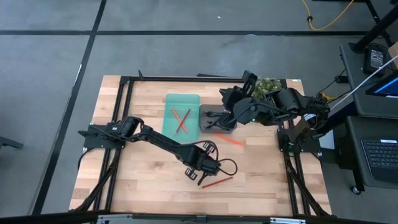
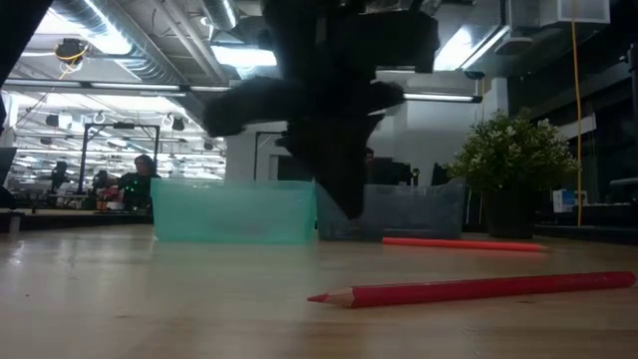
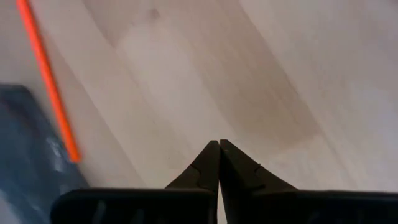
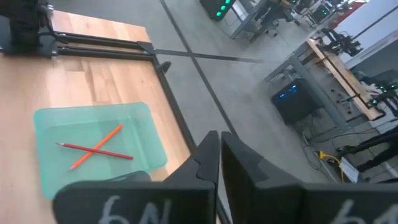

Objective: Sort pens & pencils
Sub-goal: Put the orange colored pencil into the green bin

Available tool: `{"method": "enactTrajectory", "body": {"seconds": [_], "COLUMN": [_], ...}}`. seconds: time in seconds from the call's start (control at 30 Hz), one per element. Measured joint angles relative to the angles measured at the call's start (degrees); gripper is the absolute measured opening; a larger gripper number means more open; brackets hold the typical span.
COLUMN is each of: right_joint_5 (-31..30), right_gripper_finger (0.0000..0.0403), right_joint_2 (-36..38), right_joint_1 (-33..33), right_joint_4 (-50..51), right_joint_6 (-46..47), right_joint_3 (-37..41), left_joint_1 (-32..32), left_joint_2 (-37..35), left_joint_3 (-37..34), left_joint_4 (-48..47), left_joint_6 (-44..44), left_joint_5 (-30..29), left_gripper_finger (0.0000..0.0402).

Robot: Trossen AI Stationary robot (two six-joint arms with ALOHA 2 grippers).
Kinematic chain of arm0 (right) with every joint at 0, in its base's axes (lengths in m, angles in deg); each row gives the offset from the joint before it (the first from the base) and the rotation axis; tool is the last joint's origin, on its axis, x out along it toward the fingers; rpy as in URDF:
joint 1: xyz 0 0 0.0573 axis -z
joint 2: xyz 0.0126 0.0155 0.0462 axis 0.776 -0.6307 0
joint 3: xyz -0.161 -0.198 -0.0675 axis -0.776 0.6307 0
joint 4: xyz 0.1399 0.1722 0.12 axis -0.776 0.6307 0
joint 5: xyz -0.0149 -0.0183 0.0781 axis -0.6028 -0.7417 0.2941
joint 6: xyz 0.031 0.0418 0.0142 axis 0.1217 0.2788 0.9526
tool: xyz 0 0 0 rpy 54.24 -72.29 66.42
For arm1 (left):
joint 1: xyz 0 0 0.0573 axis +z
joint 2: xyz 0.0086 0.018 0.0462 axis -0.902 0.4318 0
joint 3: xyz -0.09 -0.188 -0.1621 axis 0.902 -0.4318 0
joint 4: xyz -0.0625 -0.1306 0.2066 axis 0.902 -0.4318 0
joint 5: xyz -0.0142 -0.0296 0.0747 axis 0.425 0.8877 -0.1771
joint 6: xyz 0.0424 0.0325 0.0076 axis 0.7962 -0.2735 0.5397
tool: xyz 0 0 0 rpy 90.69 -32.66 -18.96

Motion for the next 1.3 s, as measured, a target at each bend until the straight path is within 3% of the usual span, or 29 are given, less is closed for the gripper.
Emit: {"method": "enactTrajectory", "body": {"seconds": [0.3,0.6,0.9,1.3], "right_joint_5": [1.26,1.23,-1.60,-2.20], "right_gripper_finger": [0.0019,0.0019,0.0019,0.0019], "right_joint_2": [-0.02,-0.02,-0.02,-0.02], "right_joint_1": [0.00,0.73,0.83,0.83], "right_joint_4": [-0.02,-0.02,-1.05,-3.48], "right_joint_6": [-0.04,-0.08,-3.82,-7.52], "right_joint_3": [0.02,0.02,0.02,0.02], "left_joint_1": [1.53,5.10,9.63,10.44], "left_joint_2": [-0.09,-0.11,2.00,3.65], "left_joint_3": [0.07,0.09,0.16,0.13], "left_joint_4": [7.14,19.19,21.45,29.13], "left_joint_6": [5.20,16.05,16.82,18.69], "left_joint_5": [-0.73,-1.96,2.45,2.13], "left_gripper_finger": [0.0040,0.0069,0.0075,0.0075]}}
